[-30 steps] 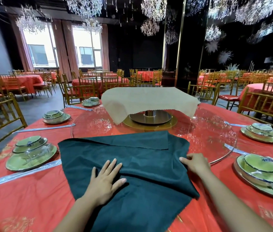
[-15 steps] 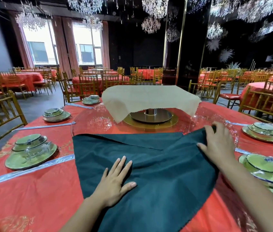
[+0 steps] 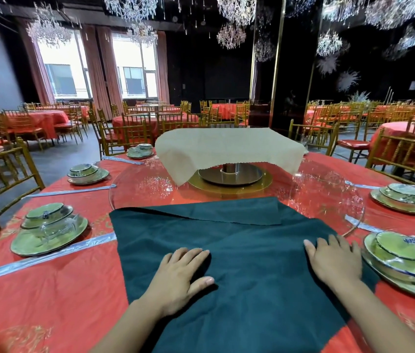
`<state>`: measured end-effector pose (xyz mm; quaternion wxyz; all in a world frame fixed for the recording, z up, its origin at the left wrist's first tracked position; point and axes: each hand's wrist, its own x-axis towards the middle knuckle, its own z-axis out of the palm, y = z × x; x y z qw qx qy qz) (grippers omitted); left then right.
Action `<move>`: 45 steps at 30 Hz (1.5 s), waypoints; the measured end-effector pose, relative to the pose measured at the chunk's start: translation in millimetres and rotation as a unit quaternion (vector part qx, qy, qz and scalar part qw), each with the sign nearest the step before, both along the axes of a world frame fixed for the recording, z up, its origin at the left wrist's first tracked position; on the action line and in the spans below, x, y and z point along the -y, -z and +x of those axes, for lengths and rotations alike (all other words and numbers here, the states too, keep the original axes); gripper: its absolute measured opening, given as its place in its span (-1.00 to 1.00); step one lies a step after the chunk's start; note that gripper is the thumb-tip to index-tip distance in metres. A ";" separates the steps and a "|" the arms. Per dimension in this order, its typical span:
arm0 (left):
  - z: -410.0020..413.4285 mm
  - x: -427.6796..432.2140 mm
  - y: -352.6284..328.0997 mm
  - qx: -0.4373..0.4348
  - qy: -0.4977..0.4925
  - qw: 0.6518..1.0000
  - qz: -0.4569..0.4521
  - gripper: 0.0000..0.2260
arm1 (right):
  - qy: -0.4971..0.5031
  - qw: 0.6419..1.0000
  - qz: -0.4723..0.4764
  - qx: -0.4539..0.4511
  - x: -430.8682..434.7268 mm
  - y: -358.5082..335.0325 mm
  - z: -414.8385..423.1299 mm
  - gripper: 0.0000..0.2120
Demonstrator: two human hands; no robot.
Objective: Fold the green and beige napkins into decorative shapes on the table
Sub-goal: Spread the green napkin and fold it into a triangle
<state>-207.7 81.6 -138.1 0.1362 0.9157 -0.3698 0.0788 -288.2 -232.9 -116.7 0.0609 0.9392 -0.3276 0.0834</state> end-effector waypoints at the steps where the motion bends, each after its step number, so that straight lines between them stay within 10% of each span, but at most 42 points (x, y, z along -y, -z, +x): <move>1: 2.8 1.4 0.6 0.005 -0.002 1.000 -0.003 -0.10 | -0.018 1.000 0.003 0.016 0.0 -0.5 3.3 -0.49; 10: 8.2 -1.2 12.8 -0.073 0.006 0.997 0.014 -0.11 | -0.239 0.968 0.065 0.027 -37.8 29.7 -1.2 0.07; 13: 8.9 -19.8 12.9 -0.072 0.036 0.997 -0.001 -0.12 | -0.379 0.915 0.096 0.101 -62.2 28.0 -20.1 -0.20; 16: 5.1 -35.4 12.8 -0.084 0.059 0.995 -0.015 -0.12 | -0.521 0.809 0.271 -0.011 -103.7 28.0 -45.2 -0.26; 19: -4.4 -43.3 11.0 -0.108 0.066 0.992 -0.024 -0.07 | -0.615 0.764 0.193 -0.004 -122.2 41.6 -54.6 -0.41; 27: -35.3 -62.2 -5.2 -0.251 0.077 0.961 -0.091 -0.11 | -0.506 0.780 0.364 0.053 -132.2 27.9 -63.5 -0.25; 31: -58.0 -73.3 -16.2 -0.497 0.117 0.793 -0.332 -0.36 | -0.414 0.755 0.507 0.046 -123.1 1.4 -68.8 -0.72; 38: -52.2 -67.7 -45.4 -0.446 0.071 0.846 -0.282 -0.66 | -0.314 0.607 0.728 -0.050 -100.2 -37.8 -81.3 -0.77; 45: -0.1 -7.4 -46.8 -0.169 -0.069 0.981 -0.062 -0.62 | -0.193 0.795 0.569 0.086 -67.6 -35.2 -41.7 -0.71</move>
